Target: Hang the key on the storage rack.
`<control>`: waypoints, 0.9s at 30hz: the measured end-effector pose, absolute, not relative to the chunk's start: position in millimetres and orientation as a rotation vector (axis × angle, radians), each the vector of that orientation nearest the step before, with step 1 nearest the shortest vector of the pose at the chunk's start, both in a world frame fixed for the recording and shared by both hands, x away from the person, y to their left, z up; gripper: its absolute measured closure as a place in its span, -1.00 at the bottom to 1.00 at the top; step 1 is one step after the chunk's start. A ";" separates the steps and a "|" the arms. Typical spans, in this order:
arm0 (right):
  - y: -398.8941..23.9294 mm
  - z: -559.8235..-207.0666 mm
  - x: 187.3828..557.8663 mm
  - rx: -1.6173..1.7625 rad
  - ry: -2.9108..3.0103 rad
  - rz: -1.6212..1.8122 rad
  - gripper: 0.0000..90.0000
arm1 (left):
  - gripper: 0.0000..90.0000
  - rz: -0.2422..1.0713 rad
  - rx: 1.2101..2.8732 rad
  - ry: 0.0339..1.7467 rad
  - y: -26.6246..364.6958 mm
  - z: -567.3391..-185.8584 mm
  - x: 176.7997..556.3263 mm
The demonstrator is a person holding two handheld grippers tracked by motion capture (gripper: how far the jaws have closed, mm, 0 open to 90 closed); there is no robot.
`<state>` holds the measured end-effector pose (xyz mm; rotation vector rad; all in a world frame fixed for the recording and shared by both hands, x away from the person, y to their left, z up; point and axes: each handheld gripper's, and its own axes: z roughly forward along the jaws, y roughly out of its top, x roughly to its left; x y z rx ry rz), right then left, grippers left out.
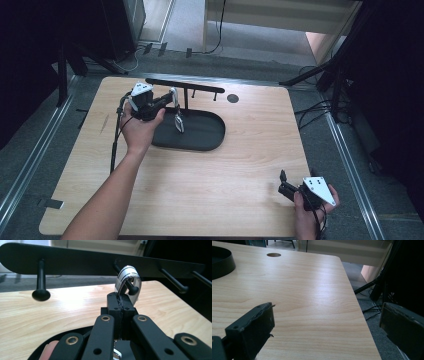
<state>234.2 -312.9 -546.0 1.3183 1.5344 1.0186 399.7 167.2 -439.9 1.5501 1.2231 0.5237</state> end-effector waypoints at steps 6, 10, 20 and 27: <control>-313.3 -546.0 234.3 1.316 1.535 1.021 -1.00 | 1.00 0.609 1.580 1.240 159.0 -444.7 401.9; -313.5 -546.0 234.5 1.315 1.534 1.023 -1.00 | 0.75 0.661 1.620 1.191 155.8 -450.0 399.1; -312.2 -546.0 234.5 1.316 1.538 1.014 -1.00 | 0.05 0.633 1.575 1.156 177.7 -464.0 384.2; -311.5 -546.2 234.7 1.307 1.543 1.005 -1.00 | -0.69 0.617 1.572 1.239 199.2 -464.8 358.5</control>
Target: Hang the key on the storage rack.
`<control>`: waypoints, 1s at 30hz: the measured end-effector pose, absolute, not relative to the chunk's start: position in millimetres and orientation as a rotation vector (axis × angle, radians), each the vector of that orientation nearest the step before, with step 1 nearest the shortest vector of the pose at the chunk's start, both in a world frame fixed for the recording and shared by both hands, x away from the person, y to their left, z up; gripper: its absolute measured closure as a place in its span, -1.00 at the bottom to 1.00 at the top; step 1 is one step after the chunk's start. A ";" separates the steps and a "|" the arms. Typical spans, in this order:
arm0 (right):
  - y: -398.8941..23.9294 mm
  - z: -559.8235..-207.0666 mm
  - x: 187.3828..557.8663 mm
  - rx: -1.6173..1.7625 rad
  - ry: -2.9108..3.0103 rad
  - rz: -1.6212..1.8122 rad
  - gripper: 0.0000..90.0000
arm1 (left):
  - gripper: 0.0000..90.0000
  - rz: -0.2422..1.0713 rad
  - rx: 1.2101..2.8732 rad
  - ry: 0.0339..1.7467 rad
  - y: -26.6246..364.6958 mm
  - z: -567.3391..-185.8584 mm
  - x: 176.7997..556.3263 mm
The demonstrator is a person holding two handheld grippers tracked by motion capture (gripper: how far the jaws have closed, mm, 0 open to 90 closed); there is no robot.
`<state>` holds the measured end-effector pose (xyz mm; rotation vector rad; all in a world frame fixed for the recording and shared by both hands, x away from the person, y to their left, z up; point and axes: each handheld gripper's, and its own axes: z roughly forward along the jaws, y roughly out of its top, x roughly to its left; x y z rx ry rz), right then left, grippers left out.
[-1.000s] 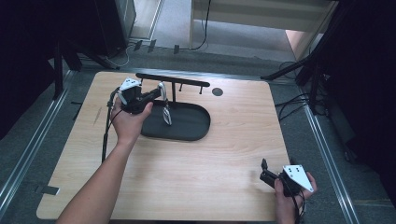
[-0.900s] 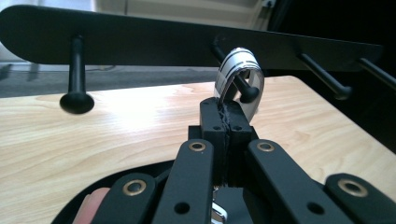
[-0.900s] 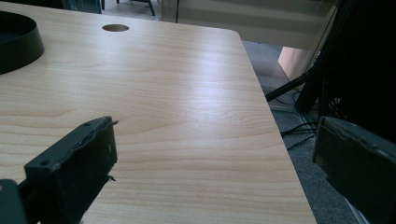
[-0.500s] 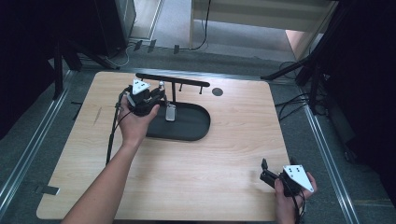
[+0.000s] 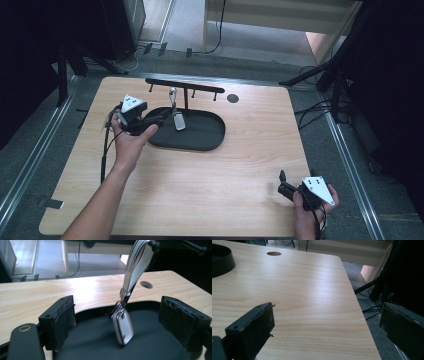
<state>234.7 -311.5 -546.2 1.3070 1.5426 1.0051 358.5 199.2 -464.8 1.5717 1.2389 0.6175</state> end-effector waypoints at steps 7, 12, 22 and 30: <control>-310.6 -546.3 234.6 1.298 1.541 0.996 -1.00 | -0.92 0.614 1.562 1.236 220.3 -475.8 329.8; -310.5 -546.3 234.5 1.301 1.539 0.996 -1.00 | -1.00 0.622 1.553 1.201 237.5 -481.1 309.4; -310.3 -546.3 234.4 1.296 1.543 0.994 -1.00 | -1.00 0.647 1.506 1.201 263.8 -494.1 272.4; -309.6 -546.4 234.4 1.294 1.543 0.988 -1.00 | -1.00 0.678 1.518 1.190 276.3 -503.1 247.1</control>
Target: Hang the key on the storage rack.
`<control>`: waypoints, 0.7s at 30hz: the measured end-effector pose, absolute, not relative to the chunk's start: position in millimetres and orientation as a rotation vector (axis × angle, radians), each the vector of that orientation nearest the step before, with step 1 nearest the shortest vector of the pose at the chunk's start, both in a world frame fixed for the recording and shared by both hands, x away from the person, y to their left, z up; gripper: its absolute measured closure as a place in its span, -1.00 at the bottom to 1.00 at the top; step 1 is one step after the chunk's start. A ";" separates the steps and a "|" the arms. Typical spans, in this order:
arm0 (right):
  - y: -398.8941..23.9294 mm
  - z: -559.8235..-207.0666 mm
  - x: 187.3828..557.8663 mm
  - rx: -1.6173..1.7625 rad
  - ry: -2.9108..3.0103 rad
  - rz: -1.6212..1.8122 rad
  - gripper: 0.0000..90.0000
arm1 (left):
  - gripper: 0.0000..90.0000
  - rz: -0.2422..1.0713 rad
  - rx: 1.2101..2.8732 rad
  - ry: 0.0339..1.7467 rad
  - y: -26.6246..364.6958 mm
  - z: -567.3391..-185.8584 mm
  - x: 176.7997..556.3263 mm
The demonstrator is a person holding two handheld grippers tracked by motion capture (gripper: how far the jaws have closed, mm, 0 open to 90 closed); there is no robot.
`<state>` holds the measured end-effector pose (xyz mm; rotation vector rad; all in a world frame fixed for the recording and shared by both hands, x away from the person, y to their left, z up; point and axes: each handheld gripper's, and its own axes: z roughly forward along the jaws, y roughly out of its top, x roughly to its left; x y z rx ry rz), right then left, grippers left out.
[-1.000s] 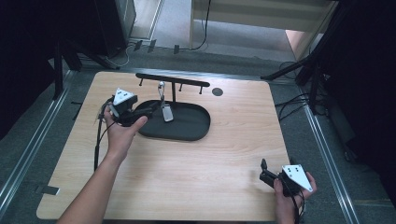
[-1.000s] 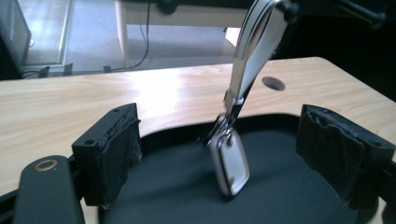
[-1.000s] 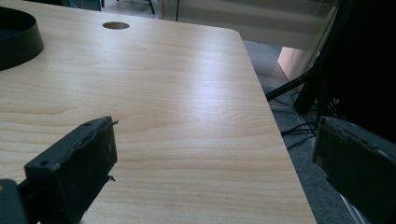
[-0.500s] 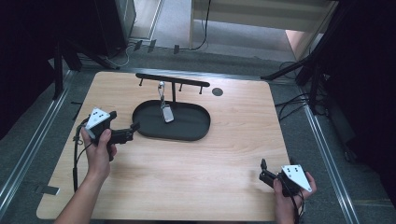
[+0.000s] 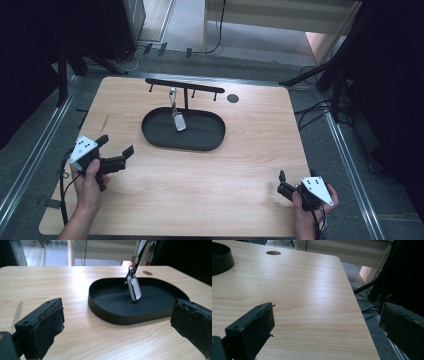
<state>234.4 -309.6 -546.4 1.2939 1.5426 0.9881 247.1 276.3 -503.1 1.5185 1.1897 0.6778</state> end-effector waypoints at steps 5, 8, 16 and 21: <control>-308.6 -546.6 234.1 1.289 1.545 0.983 -1.00 | -1.00 0.705 1.521 1.193 287.3 -508.5 229.4; -308.4 -546.6 234.1 1.288 1.545 0.981 -1.00 | -1.00 0.703 1.505 1.215 296.8 -511.9 221.9; -308.0 -546.6 233.9 1.287 1.544 0.975 -1.00 | -1.00 0.750 1.501 1.235 324.6 -522.4 196.5; -307.9 -546.6 233.9 1.284 1.544 0.969 -1.00 | -1.00 0.794 1.506 1.244 341.6 -529.9 182.1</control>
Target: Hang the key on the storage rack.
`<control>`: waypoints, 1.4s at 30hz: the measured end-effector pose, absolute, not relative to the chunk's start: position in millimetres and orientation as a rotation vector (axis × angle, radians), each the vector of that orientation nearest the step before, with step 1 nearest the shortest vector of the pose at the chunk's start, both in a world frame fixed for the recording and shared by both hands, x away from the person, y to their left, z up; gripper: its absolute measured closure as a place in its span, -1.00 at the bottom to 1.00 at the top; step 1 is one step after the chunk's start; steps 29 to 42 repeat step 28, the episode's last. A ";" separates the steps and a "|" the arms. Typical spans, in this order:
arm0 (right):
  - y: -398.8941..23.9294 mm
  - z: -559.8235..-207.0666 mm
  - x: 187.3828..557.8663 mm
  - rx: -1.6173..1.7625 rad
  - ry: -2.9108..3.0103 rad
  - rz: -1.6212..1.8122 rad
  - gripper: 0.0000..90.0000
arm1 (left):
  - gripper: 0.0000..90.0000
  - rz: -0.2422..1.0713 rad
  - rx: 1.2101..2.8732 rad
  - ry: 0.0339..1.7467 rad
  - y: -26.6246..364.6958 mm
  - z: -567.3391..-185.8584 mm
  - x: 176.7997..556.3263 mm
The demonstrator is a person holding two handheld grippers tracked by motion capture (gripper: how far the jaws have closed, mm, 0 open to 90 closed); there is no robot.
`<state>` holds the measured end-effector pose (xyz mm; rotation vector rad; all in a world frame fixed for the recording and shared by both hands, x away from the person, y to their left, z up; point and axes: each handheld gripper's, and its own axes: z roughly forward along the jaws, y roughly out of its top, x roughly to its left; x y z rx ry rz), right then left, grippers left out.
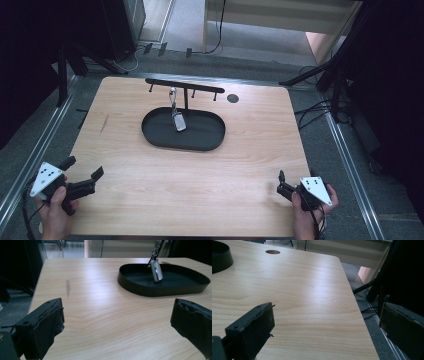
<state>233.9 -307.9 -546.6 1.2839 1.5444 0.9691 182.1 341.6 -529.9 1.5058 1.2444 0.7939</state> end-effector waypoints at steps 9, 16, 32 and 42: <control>-308.1 -546.6 234.0 1.290 1.546 0.971 -1.00 | -1.00 0.814 1.502 1.288 366.0 -544.1 160.8; -309.4 -546.4 233.1 1.302 1.538 0.986 -1.00 | -1.00 0.811 1.444 1.307 368.1 -548.9 162.9; -307.4 -546.6 233.7 1.302 1.532 0.947 -1.00 | -1.00 0.798 1.463 1.281 365.3 -553.1 164.6; -307.4 -546.6 233.7 1.302 1.532 0.947 -1.00 | -1.00 0.798 1.463 1.281 365.3 -553.1 164.6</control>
